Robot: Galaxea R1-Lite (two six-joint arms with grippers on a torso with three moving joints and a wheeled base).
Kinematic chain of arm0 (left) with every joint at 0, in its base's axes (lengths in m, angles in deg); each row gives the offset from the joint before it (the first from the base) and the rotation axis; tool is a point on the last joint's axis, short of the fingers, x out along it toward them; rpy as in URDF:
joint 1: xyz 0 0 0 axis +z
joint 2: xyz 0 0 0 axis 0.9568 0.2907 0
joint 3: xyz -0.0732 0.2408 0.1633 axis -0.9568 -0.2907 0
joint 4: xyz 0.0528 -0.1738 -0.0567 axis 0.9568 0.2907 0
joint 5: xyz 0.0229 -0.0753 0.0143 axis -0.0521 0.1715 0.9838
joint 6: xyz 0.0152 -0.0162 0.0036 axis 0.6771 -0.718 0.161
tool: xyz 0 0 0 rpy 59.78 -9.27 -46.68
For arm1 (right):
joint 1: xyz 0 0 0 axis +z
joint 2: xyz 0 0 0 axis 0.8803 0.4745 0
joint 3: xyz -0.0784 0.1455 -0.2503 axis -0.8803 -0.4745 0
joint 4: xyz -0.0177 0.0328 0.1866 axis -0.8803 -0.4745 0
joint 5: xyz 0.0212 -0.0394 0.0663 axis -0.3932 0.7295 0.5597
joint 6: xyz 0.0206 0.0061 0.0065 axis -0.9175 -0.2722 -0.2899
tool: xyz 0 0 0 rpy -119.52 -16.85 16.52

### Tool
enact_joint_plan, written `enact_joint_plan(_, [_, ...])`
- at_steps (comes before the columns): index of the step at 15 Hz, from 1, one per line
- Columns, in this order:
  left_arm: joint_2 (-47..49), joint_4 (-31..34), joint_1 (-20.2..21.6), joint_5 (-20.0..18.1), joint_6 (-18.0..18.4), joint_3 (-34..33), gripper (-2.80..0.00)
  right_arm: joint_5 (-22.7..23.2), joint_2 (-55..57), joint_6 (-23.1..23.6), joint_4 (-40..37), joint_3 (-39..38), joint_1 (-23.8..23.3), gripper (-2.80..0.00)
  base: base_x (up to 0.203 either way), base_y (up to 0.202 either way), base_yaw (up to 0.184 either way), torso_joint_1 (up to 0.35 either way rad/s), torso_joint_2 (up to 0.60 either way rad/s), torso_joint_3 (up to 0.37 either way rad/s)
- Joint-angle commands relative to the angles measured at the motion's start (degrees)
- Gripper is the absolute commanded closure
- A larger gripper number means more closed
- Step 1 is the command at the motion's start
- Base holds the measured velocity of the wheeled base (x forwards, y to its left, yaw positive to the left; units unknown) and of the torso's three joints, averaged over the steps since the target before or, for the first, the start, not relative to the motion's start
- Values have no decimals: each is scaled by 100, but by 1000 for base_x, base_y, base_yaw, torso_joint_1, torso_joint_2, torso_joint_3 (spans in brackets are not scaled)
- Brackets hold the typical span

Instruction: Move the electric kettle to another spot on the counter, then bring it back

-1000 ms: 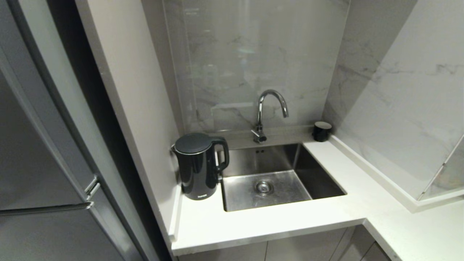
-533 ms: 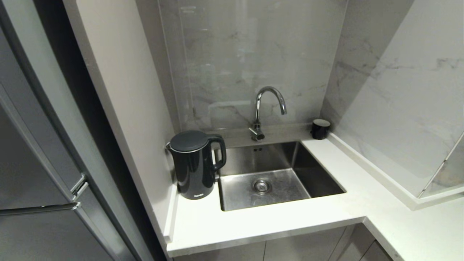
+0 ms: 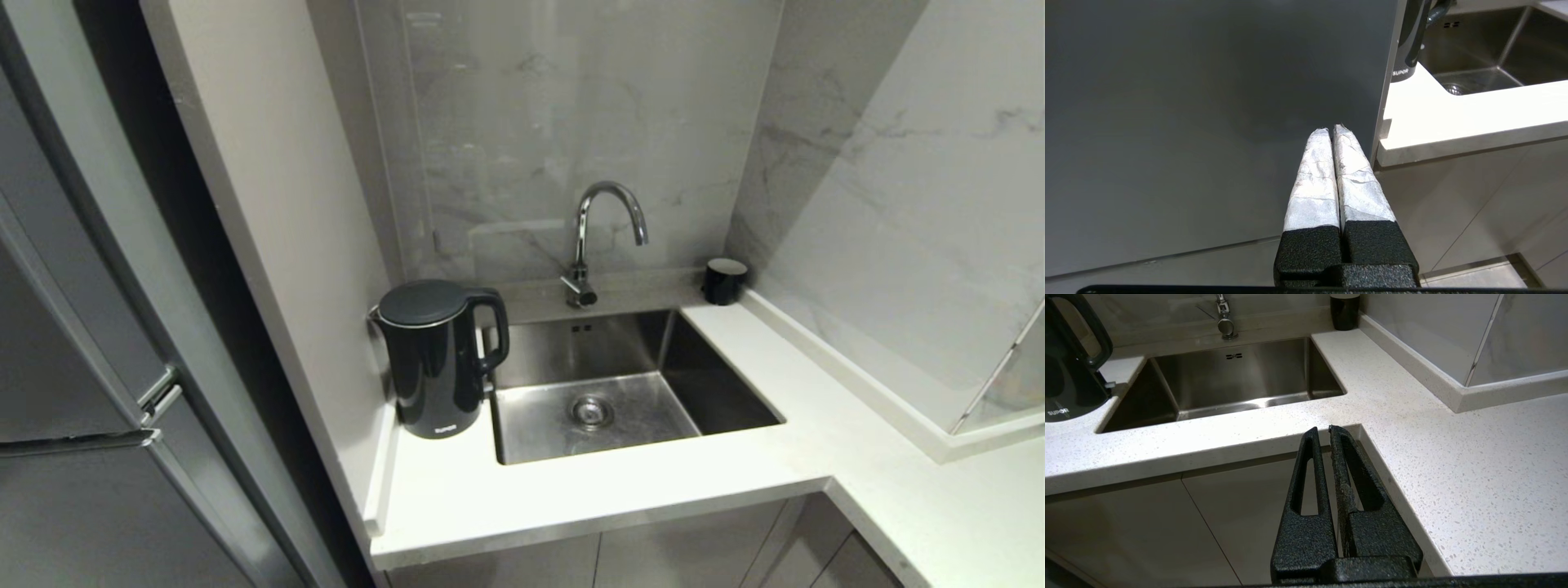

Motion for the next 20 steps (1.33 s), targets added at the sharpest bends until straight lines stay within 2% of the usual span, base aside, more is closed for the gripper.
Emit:
enact_joint_plan(1, [10,4,0,-1,0,-1,0,-2,9,-9,1,5,1,0,0,0,0,-129,321,176])
enact_joint_plan(20, [10,4,0,8,-34,-1,0,-2,9,-17,-34,6,0,0,0,0,0,-133,363,228])
